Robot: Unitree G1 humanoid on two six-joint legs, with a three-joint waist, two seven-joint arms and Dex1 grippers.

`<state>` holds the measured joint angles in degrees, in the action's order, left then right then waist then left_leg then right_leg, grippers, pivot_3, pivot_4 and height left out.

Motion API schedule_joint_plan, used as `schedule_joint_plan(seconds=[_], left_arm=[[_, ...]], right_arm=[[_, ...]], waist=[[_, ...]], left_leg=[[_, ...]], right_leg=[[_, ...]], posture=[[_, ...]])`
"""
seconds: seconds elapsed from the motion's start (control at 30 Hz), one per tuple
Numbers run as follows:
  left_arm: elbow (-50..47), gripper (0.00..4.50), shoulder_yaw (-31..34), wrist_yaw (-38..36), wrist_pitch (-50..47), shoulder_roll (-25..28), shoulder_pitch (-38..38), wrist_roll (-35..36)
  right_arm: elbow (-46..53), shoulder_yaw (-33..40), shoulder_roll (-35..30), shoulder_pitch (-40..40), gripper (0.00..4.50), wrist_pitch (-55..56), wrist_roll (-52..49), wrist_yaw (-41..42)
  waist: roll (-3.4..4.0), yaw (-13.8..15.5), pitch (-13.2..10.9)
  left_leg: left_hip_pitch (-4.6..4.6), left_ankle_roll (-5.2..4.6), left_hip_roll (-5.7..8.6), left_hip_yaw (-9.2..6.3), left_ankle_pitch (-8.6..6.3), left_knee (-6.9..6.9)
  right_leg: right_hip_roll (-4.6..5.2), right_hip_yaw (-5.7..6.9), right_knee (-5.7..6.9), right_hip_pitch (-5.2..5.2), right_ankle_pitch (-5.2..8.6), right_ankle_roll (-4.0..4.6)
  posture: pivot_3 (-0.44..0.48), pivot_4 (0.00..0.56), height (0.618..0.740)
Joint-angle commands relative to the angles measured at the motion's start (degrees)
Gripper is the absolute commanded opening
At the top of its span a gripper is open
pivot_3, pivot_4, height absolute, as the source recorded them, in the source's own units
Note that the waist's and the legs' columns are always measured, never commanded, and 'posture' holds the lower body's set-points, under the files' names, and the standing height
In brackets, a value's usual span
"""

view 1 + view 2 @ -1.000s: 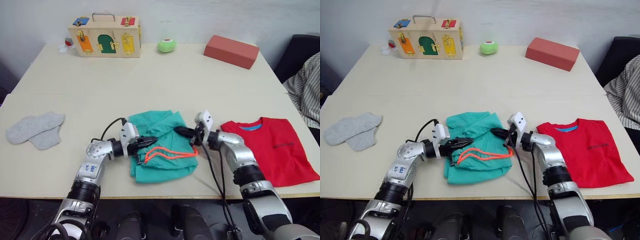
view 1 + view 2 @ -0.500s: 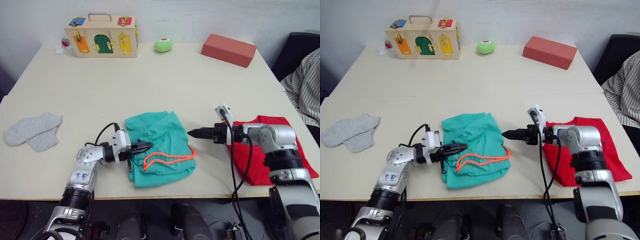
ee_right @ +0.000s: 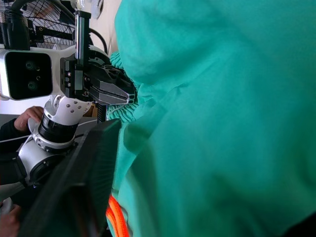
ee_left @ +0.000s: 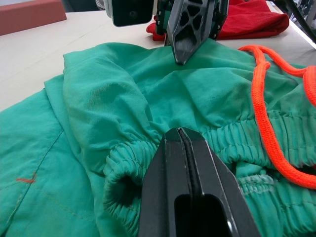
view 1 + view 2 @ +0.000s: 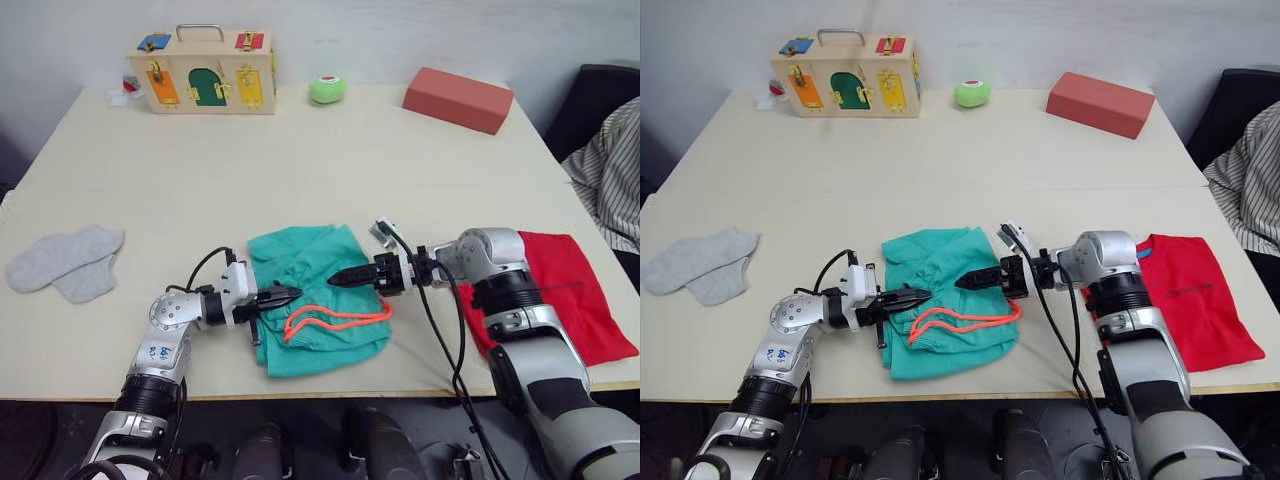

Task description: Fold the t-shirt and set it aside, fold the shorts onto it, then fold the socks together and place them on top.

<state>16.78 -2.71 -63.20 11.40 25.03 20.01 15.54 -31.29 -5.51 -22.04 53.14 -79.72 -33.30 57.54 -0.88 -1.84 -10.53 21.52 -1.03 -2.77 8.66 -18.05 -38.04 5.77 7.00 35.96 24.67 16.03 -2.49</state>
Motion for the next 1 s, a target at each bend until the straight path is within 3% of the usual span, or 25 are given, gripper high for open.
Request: schedule_joint_plan(seconds=[0.03, 0.2, 0.23, 0.43, 0.53, 0.63, 0.73, 1.0], left_arm=[[0.4, 0.0, 0.2, 0.9, -0.4, -0.1, 0.0, -0.1], [-0.3, 0.0, 0.3, 1.5, -0.1, -0.6, -0.1, 0.4], [-1.1, 0.0, 0.3, 0.7, -1.3, -0.4, -0.2, 1.4], [-8.9, 0.0, 1.5, 0.4, -10.2, -1.8, -0.3, 8.8], [-15.2, 0.0, 2.4, 0.2, -17.5, -0.4, -1.1, 13.4], [-19.0, 0.59, 3.0, 0.3, -21.9, 1.4, -2.0, 15.5], [-20.8, 1.53, 3.8, 0.1, -23.7, 2.6, -3.0, 16.3], [-21.0, 4.04, 4.5, 0.1, -24.4, 3.1, -4.2, 15.7]], right_arm=[[2.8, 1.0, -0.9, -0.8, 1.86, 0.3, -0.7, -0.3], [8.4, 1.6, -3.9, -3.2, 0.2, -2.0, -2.2, -0.2], [10.5, 1.8, -5.1, -3.7, 0.04, -2.8, -2.9, 0.0], [26.3, 3.0, -14.9, -7.5, 0.04, -4.0, -9.3, 5.3], [34.2, 4.5, -25.9, -9.9, 0.04, -3.5, -13.4, 11.7], [37.7, 5.2, -36.6, -12.6, 0.0, -0.2, -14.8, 18.1], [36.9, 6.3, -47.5, -16.2, 0.0, 6.5, -13.0, 25.3], [22.3, 1.6, -66.4, -22.8, 0.0, 32.2, -3.2, 35.0]], waist=[[0.0, 0.0, 0.0], [0.0, 0.1, 0.0], [0.0, 0.1, 0.0], [0.05, 0.3, 0.0], [0.05, 0.4, 0.0], [0.07, 0.5, -0.1], [0.09, 0.3, -0.1], [0.1, 0.4, -0.1]], left_leg=[[0.0, 0.0, 0.0, 0.0, 0.0, 0.0], [0.01, -0.01, 0.01, 0.0, -0.01, 0.0], [0.01, -0.01, 0.01, 0.0, -0.01, 0.0], [0.09, -0.02, 0.0, -0.05, -0.03, 0.01], [0.14, -0.05, 0.0, -0.08, -0.08, 0.01], [0.19, -0.1, 0.01, -0.13, -0.14, 0.02], [0.18, -0.14, 0.01, -0.14, -0.21, 0.03], [0.13, 0.0, -0.06, -0.11, -0.22, 0.03]], right_leg=[[0.0, 0.0, -0.01, 0.0, 0.0, 0.0], [0.01, 0.01, 0.0, 0.0, 0.0, 0.0], [0.01, 0.0, 0.0, 0.0, 0.0, 0.0], [0.01, 0.04, -0.06, 0.04, 0.0, -0.01], [0.02, 0.06, -0.14, 0.04, -0.01, -0.02], [0.01, 0.12, -0.25, 0.04, 0.0, -0.02], [-0.03, 0.15, -0.41, -0.01, 0.0, -0.05], [-0.16, 0.11, -0.36, -0.01, 0.0, -0.05]], posture=[[0.0, 0.15, 0.74], [0.0, 0.15, 0.74], [0.0, 0.15, 0.74], [0.0, 0.15, 0.74], [0.0, 0.15, 0.74], [0.0, 0.15, 0.74], [0.0, 0.15, 0.74], [0.0, 0.15, 0.74]])
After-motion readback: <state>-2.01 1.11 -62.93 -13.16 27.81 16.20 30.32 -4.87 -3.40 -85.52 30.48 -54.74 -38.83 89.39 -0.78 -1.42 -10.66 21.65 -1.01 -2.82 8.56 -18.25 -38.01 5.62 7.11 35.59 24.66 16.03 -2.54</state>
